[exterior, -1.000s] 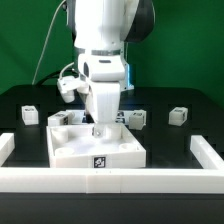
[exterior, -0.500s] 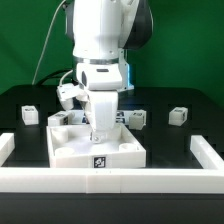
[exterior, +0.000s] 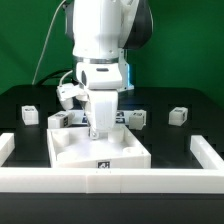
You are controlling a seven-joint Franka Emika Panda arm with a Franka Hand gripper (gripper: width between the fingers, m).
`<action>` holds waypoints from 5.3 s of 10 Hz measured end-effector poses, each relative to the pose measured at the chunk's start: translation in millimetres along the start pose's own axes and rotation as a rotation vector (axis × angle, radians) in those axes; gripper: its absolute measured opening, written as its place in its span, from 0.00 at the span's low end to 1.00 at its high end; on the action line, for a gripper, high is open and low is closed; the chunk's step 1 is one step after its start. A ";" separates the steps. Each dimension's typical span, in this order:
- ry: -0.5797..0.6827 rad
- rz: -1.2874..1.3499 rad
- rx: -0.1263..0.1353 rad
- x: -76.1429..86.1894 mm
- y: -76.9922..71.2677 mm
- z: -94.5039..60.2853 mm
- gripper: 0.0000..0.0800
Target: Assemble one leg
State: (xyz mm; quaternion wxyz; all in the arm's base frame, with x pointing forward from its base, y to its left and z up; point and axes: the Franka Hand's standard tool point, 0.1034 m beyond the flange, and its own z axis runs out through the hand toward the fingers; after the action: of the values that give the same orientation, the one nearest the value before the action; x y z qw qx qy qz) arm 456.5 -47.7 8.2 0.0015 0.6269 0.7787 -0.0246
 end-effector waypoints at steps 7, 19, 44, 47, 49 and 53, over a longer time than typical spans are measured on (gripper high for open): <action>0.010 0.123 -0.016 24.2 4.3 0.0 0.07; 0.042 0.192 -0.035 114.5 59.4 -5.4 0.08; 0.063 0.889 -0.077 130.0 30.5 -66.1 0.81; 0.099 1.289 -0.046 148.3 17.6 -59.6 0.81; 0.117 1.472 -0.016 148.9 16.2 -56.4 0.81; 0.153 1.836 0.029 151.7 6.8 -52.1 0.81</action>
Offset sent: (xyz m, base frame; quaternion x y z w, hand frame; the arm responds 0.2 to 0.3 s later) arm 0.0000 0.0000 0.0000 0.0000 0.0000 0.0000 1.0000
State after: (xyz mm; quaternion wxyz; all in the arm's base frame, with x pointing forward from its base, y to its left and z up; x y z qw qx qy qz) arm 432.2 103.9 55.0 -0.0389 0.9987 -0.0270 0.0179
